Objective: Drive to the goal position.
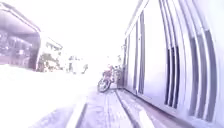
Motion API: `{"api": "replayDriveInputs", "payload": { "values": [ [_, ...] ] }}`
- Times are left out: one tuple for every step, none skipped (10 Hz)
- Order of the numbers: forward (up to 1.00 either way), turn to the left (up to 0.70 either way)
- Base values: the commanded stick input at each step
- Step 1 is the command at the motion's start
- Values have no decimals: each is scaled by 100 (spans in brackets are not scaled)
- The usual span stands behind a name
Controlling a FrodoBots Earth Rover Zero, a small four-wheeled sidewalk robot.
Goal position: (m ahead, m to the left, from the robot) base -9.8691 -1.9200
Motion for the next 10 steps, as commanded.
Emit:
{"api": "replayDriveInputs", "payload": {
  "values": [
    [0, 0],
    [0, 0],
    [0, 0],
    [0, 2],
    [0, 8],
    [0, 33],
    [0, 63],
    [0, 64],
    [0, 64],
    [0, 64]
  ]
}}
